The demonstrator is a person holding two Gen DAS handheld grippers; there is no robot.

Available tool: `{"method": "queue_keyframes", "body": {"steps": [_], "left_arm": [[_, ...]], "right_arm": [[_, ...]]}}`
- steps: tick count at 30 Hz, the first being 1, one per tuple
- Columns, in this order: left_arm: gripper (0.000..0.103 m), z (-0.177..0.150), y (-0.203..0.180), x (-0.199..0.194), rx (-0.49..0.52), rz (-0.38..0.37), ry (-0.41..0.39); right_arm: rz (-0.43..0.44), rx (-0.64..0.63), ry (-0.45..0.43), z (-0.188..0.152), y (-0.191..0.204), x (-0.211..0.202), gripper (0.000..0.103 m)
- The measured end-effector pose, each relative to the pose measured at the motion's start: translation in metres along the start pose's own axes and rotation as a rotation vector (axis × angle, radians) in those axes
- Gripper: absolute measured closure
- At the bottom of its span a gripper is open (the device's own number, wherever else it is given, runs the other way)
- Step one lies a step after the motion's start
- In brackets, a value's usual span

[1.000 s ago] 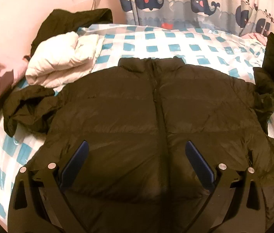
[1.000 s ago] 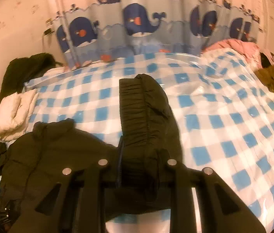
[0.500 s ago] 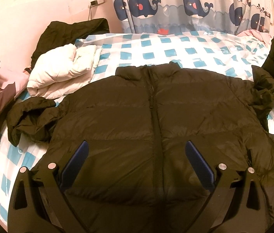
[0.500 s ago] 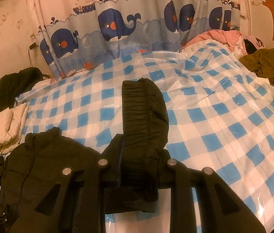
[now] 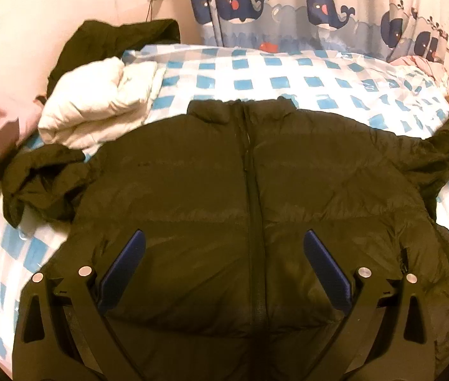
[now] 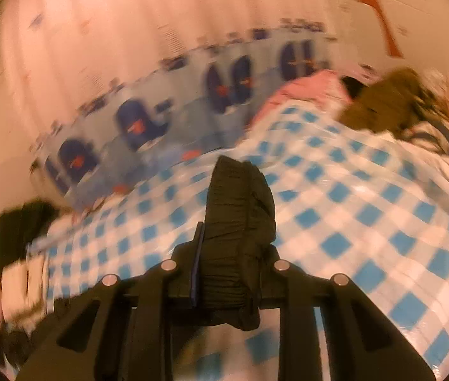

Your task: Fold large clothes

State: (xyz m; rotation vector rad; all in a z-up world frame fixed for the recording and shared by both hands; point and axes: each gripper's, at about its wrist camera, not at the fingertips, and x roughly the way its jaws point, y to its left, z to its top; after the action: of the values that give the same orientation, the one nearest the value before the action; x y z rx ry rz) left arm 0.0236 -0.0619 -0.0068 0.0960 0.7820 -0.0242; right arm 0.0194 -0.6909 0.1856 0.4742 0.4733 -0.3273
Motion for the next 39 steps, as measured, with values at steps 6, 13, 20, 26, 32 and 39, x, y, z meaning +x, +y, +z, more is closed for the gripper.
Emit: {"method": "queue_keyframes", "body": {"steps": [6,13,20,26,32,39], "left_arm": [[0.007,-0.002,0.011,0.017,-0.060,-0.055,0.061],[0.007,-0.009,0.016,0.036,-0.085,-0.088,0.134],[0.007,-0.008,0.019,0.036,-0.088,-0.099,0.136],[0.007,-0.007,0.018,0.035,-0.081,-0.106,0.136],[0.007,0.002,0.036,0.025,-0.086,-0.103,0.111],[0.007,0.005,0.173,0.005,-0.265,-0.023,0.051]], "right_arm": [[-0.085,0.107,0.109,-0.017,-0.083,0.035,0.078],[-0.163,0.273,0.325,-0.136,-0.187,0.054,0.068],[-0.281,0.328,0.037,-0.124,-0.188,-0.035,0.030],[-0.183,0.080,-0.077,-0.106,-0.096,-0.043,0.016],[-0.335,-0.053,0.465,-0.204,-0.091,0.098,0.014],[-0.170,-0.221,0.306,-0.197,0.009,0.026,0.009]]}}
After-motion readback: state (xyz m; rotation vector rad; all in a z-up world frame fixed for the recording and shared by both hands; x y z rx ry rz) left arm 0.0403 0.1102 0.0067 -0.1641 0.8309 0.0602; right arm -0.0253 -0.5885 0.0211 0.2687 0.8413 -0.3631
